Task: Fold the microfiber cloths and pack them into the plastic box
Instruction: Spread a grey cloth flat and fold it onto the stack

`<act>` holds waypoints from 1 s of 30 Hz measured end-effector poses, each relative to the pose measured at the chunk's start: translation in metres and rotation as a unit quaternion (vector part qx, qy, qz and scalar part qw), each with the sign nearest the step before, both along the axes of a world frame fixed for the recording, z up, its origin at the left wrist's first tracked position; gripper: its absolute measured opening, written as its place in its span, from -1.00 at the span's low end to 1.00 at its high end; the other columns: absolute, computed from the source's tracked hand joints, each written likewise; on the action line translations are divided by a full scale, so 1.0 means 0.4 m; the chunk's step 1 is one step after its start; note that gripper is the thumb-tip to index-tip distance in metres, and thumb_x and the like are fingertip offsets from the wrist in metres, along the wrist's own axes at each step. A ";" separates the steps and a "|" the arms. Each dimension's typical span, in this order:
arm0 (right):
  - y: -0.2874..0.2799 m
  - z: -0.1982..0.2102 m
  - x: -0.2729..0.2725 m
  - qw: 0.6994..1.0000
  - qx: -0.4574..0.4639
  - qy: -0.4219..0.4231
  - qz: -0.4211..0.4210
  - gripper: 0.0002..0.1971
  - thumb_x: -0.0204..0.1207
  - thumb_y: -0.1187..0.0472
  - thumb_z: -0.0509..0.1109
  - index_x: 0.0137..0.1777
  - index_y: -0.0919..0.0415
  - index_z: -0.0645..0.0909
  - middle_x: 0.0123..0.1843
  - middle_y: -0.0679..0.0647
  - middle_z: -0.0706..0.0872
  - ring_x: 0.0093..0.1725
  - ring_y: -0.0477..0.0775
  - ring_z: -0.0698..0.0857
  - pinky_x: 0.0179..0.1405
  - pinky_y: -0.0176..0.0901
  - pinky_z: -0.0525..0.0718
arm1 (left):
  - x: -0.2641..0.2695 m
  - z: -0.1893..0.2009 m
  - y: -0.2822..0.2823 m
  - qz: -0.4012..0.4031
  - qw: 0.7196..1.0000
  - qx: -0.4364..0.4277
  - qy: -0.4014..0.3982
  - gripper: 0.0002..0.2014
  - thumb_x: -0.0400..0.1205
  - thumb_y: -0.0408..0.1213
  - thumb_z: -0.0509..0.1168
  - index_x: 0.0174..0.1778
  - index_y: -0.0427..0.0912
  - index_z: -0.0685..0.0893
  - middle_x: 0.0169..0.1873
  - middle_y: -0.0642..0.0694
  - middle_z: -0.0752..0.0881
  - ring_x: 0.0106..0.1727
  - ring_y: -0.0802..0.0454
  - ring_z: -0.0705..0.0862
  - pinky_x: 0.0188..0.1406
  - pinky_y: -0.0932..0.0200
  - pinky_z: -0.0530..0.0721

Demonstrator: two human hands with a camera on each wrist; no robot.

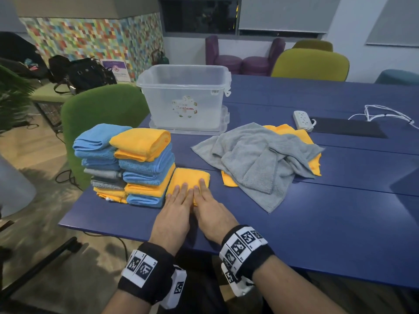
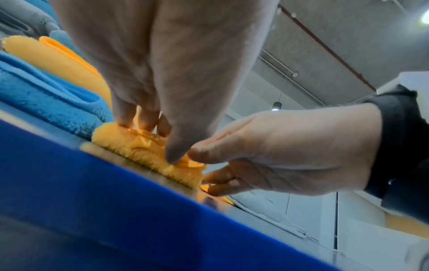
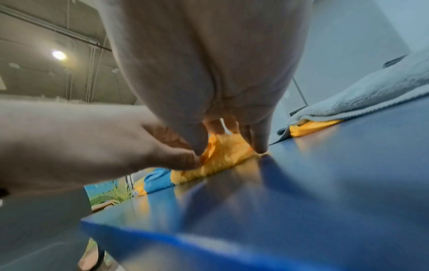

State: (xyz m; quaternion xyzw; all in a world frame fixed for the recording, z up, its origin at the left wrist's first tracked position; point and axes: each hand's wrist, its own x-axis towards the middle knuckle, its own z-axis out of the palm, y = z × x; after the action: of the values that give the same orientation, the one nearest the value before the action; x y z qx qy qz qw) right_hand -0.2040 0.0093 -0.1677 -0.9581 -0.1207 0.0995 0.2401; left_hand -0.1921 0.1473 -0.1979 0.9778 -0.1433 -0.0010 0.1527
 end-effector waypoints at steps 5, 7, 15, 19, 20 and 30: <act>-0.097 0.035 -0.002 0.994 0.031 -0.037 -0.103 -0.50 0.74 0.03 0.24 0.63 0.17 0.40 0.66 0.17 0.40 0.55 0.27 0.50 0.46 0.15 0.51 | -0.038 0.058 -0.021 0.021 0.999 -0.032 -0.013 -0.41 0.79 -0.22 0.22 0.76 -0.19 0.28 0.78 -0.19 0.21 0.80 -0.12 0.13 0.77 0.00 0.12; -0.159 0.062 0.011 0.984 0.028 -0.073 -0.161 -0.69 0.67 0.05 0.30 0.34 0.13 0.62 0.37 0.22 0.64 0.37 0.32 0.63 0.24 0.10 0.60 | -0.046 0.111 -0.052 0.016 0.998 -0.044 -0.038 -0.39 0.74 -0.12 0.33 0.71 -0.21 0.40 0.71 -0.22 0.37 0.73 -0.15 0.30 0.71 -0.01 0.25; -0.387 0.167 0.090 0.961 -0.142 -0.118 -0.204 -0.63 0.59 0.21 0.37 0.39 0.05 0.64 0.34 0.16 0.66 0.34 0.28 0.63 0.25 0.13 0.65 | 0.064 0.279 -0.275 -0.082 0.993 -0.059 -0.064 -0.56 0.61 -0.07 0.44 0.41 -0.07 0.66 0.32 -0.10 0.69 0.37 -0.16 0.62 0.31 -0.07 0.62; -0.462 0.177 0.143 0.959 -0.201 -0.099 -0.174 -0.63 0.59 0.34 0.33 0.35 0.02 0.66 0.31 0.13 0.64 0.33 0.26 0.63 0.25 0.12 0.65 | 0.138 0.262 -0.404 -0.116 0.993 0.007 0.005 -0.73 0.60 -0.17 0.44 0.21 -0.06 0.76 0.20 -0.13 0.75 0.27 -0.18 0.71 0.17 0.03 0.64; -0.475 0.174 0.154 0.960 -0.212 -0.095 -0.160 -0.63 0.59 0.34 0.34 0.33 0.00 0.67 0.29 0.11 0.63 0.33 0.24 0.63 0.26 0.13 0.65 | 0.149 0.249 -0.429 -0.118 0.993 0.019 0.021 -0.76 0.60 -0.19 0.44 0.17 -0.10 0.78 0.17 -0.15 0.76 0.24 -0.20 0.73 0.12 0.02 0.65; -0.523 0.118 0.197 0.966 -0.220 -0.075 -0.114 -0.67 0.56 0.21 0.44 0.27 -0.13 0.66 0.25 0.10 0.48 0.28 0.25 0.56 0.29 0.19 0.62 | 0.179 0.160 -0.522 -0.079 0.993 0.078 0.042 -0.68 0.66 -0.12 0.35 0.29 -0.12 0.69 0.29 -0.18 0.70 0.30 -0.23 0.72 0.17 -0.02 0.65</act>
State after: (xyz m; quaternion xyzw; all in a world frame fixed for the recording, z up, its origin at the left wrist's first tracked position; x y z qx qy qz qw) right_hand -0.1254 -0.1998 -0.1204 -0.9995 -0.0036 0.0230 0.0235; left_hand -0.1205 -0.0616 -0.1338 0.9715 -0.2127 -0.0651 0.0817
